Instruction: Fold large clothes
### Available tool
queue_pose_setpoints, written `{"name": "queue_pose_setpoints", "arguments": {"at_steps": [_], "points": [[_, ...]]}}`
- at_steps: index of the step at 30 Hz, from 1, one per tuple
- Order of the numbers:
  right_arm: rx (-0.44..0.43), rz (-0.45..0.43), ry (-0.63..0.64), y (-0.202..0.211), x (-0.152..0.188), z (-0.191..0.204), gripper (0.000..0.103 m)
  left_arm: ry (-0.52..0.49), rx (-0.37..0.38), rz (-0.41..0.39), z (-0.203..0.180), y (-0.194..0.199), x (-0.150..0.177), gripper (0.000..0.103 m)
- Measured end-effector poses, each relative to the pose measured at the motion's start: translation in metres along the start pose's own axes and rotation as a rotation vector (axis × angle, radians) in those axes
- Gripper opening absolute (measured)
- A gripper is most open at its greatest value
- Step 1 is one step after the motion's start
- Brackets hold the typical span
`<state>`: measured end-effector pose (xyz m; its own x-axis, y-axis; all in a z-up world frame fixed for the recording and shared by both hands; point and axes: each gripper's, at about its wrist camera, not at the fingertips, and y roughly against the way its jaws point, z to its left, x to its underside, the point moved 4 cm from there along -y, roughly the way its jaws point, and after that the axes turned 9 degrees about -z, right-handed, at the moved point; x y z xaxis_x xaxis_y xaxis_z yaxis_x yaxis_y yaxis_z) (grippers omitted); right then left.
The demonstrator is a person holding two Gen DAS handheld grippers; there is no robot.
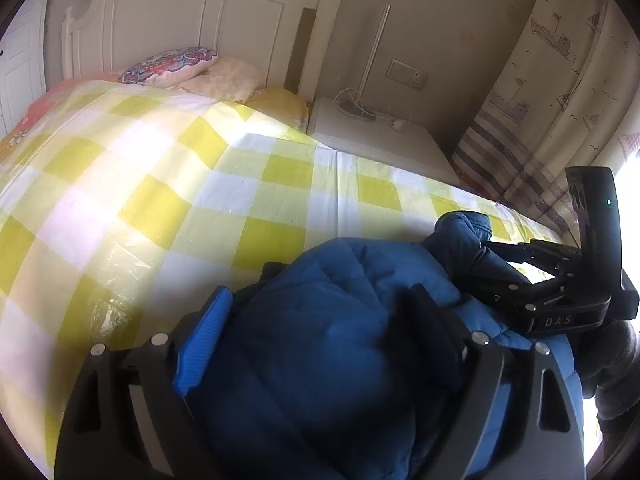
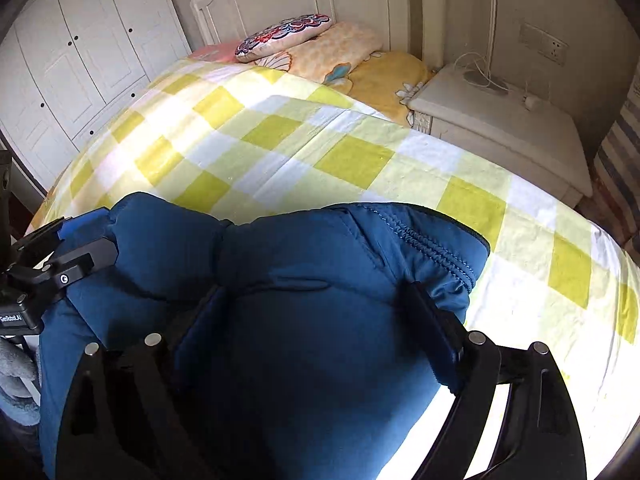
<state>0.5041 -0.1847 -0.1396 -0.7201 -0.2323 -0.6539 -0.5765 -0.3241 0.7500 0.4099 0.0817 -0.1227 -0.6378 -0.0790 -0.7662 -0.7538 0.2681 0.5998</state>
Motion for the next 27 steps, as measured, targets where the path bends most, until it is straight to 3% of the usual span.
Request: {"name": "queue_pose_setpoints", "arguments": {"at_steps": [6, 8, 10, 12, 19, 24, 27], "points": [[0.028, -0.147, -0.058, 0.035, -0.052, -0.013, 0.082, -0.008, -0.02, -0.012, 0.0, 0.003, 0.001, 0.091], [0.054, -0.09, -0.029, 0.016, -0.052, -0.014, 0.082, -0.007, -0.02, -0.009, 0.001, 0.003, 0.001, 0.091], [0.078, 0.061, 0.024, -0.028, -0.028, -0.014, 0.083, -0.008, -0.022, -0.008, 0.001, 0.004, 0.001, 0.091], [0.05, 0.018, -0.028, -0.036, -0.021, -0.018, 0.084, -0.011, -0.027, 0.001, 0.001, 0.002, 0.001, 0.091], [0.103, 0.0, -0.021, -0.034, -0.021, -0.017, 0.083, -0.005, -0.032, 0.02, 0.002, -0.002, 0.002, 0.092], [0.228, -0.024, 0.007, 0.0, -0.022, -0.002, 0.09, -0.017, -0.055, 0.038, 0.004, -0.006, 0.003, 0.097], [0.184, -0.12, -0.052, 0.052, -0.01, 0.02, 0.09, -0.008, -0.06, 0.043, 0.008, -0.007, 0.005, 0.099]]}}
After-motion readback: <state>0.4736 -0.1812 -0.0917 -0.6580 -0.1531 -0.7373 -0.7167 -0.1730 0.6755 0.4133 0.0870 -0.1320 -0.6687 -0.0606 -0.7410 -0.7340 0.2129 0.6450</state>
